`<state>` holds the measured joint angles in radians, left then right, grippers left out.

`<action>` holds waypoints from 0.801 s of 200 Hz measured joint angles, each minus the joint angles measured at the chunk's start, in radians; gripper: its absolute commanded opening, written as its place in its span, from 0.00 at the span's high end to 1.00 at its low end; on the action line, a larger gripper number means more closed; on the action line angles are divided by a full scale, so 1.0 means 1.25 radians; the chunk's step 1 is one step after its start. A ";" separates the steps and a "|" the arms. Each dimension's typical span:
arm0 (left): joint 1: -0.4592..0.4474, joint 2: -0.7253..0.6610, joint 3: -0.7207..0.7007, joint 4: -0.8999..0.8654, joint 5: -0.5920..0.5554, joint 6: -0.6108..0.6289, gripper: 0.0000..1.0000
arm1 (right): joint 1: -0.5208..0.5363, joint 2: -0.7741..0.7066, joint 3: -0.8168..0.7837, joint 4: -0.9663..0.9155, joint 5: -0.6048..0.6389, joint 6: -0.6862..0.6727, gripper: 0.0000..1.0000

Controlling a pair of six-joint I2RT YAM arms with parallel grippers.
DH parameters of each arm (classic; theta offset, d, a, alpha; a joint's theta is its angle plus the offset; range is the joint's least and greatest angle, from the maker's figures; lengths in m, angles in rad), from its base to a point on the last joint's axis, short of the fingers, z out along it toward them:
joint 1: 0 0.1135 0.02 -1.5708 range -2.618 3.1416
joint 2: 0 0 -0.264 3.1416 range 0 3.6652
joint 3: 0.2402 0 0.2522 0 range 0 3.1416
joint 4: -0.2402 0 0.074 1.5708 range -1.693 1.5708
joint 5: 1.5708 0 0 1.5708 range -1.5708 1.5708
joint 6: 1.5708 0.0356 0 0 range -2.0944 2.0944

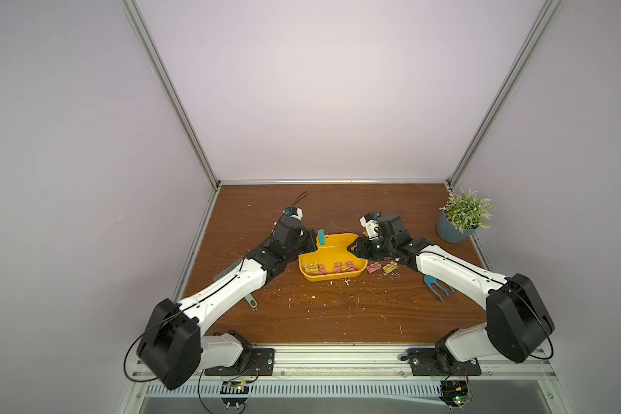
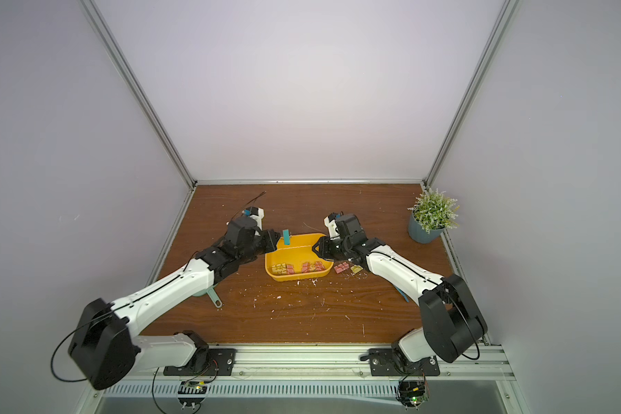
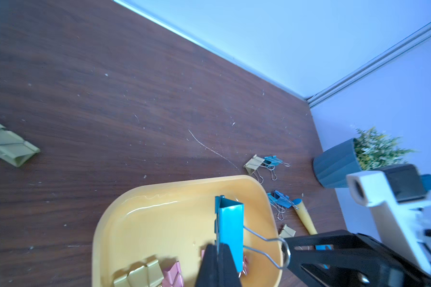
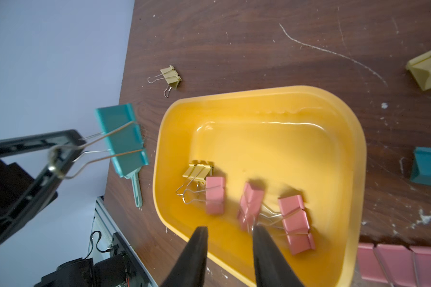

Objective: Take out the binder clips from the storage box
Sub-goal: Place the binder clip at the center of the board.

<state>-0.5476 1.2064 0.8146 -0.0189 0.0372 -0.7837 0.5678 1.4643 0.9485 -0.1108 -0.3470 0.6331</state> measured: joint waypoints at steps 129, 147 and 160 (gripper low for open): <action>0.445 -0.136 -0.339 0.132 0.165 -0.125 1.00 | 0.160 0.146 0.155 0.042 -0.088 -0.049 0.53; 0.446 -0.085 -0.350 0.173 0.174 -0.134 1.00 | 0.179 0.170 0.169 0.042 -0.092 -0.049 0.52; 0.447 -0.044 -0.354 0.206 0.180 -0.140 1.00 | 0.186 0.191 0.182 0.040 -0.093 -0.049 0.52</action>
<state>0.0116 1.1511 0.3725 0.2382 0.2626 -0.9585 0.8001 1.7031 1.1759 -0.0608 -0.4637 0.5720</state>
